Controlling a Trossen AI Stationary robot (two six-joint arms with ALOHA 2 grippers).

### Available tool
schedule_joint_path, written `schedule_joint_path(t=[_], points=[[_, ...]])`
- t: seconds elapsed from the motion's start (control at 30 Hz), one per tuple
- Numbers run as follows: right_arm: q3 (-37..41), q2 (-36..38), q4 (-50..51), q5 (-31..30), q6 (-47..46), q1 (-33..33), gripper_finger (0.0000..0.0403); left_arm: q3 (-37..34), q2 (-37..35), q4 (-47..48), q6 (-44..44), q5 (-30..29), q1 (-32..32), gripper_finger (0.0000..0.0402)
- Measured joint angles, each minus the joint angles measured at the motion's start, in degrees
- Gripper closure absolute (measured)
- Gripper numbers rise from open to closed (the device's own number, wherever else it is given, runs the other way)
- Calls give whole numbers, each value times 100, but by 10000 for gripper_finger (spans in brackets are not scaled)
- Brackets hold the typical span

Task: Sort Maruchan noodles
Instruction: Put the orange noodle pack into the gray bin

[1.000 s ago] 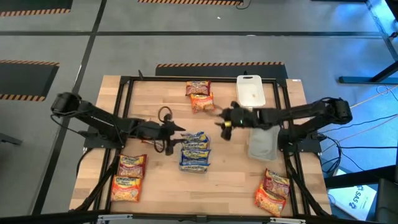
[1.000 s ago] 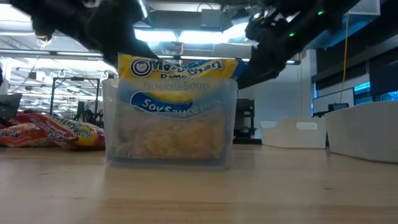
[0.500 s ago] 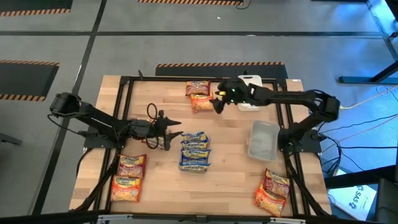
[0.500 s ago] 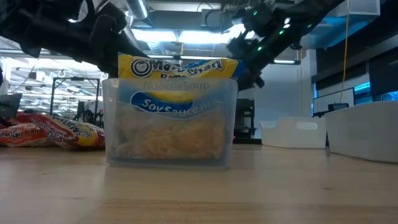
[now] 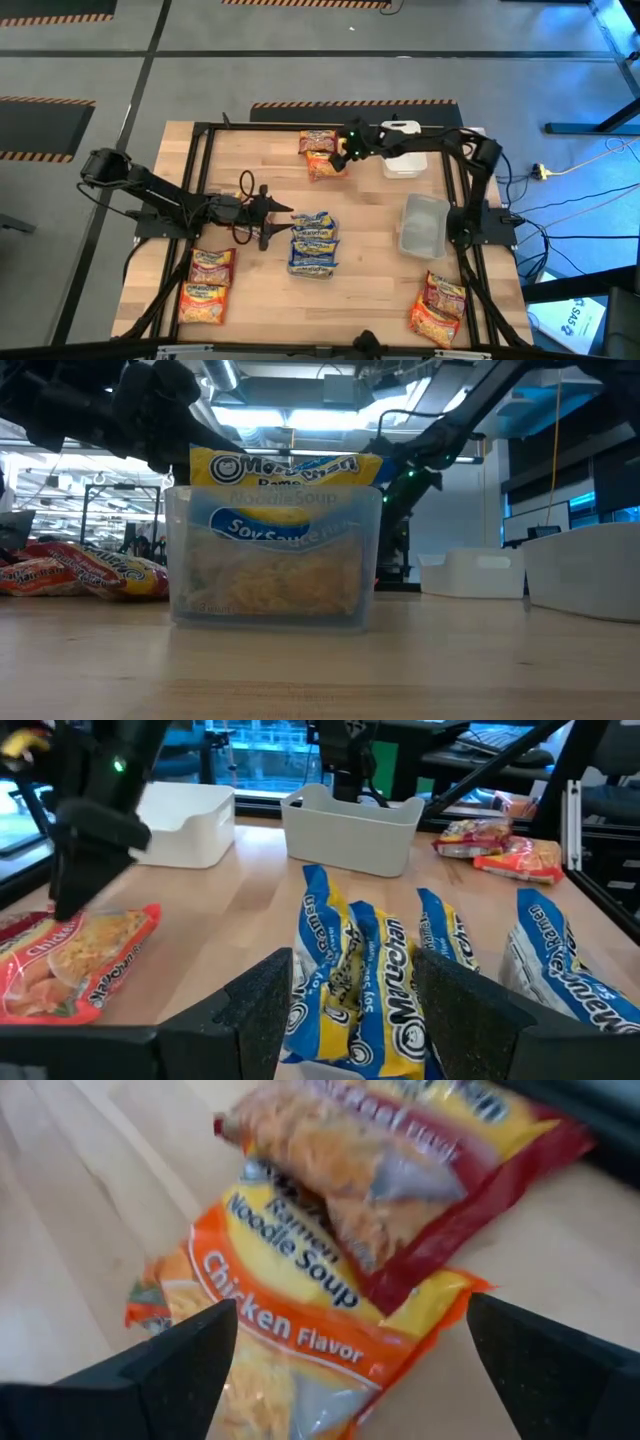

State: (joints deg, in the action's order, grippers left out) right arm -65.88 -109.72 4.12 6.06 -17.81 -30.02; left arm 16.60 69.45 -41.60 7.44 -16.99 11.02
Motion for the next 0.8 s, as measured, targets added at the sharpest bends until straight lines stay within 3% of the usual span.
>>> schedule_joint_path(t=[0.17, 0.57, 0.8], points=[[-29, -141, 357, -80, 346, 148, 24, 0, 2, 4, 98, -31, 3, 195], [-3, 179, 2419, -780, 1176, 913, 24, 2, 2, -50, 295, -128, -26, 195], [1, 215, 2522, -1021, 1395, 1309, 24, 2, 2, -187, 205, -189, -68, 195]])
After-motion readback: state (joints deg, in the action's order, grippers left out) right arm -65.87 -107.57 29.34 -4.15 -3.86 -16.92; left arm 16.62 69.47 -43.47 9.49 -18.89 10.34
